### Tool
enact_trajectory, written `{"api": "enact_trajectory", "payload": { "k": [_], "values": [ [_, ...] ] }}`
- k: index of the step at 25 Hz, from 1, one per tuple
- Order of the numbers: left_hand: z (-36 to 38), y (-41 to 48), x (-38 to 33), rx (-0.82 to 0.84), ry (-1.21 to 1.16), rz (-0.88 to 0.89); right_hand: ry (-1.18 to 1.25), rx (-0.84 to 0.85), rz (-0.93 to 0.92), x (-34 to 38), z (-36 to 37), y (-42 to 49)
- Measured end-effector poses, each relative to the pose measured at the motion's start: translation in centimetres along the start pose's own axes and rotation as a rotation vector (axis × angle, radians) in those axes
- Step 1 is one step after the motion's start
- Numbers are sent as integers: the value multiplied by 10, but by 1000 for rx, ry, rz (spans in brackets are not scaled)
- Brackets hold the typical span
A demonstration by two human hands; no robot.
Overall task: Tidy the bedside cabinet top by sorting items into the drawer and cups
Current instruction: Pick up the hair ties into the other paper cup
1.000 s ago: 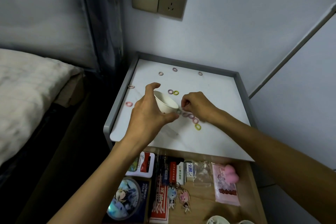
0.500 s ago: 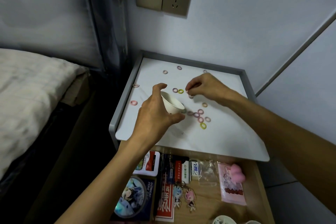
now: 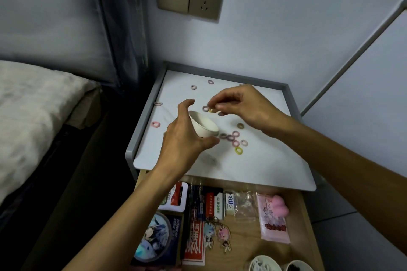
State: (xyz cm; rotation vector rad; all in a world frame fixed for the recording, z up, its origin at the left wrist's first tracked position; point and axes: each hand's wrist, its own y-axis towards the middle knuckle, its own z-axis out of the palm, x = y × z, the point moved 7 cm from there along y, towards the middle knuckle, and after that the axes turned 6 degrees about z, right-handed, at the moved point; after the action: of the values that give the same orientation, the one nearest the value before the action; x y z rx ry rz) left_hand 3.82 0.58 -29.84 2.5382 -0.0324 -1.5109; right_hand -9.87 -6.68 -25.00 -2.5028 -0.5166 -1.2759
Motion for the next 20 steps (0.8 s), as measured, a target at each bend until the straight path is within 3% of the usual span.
{"api": "enact_trajectory", "payload": {
  "k": [3, 6, 12, 20],
  "values": [
    [-3, -1, -2, 3, 18, 4, -261, -134, 180, -56, -20, -1],
    [-6, 0, -2, -9, 5, 4, -527, -97, 297, -107, -2, -7],
    [-9, 1, 0, -26, 17, 4, -537, -156, 122, -105, 27, 3],
    [-9, 0, -2, -19, 37, 9, -746, 0, 211, -104, 32, 20]
  ]
}}
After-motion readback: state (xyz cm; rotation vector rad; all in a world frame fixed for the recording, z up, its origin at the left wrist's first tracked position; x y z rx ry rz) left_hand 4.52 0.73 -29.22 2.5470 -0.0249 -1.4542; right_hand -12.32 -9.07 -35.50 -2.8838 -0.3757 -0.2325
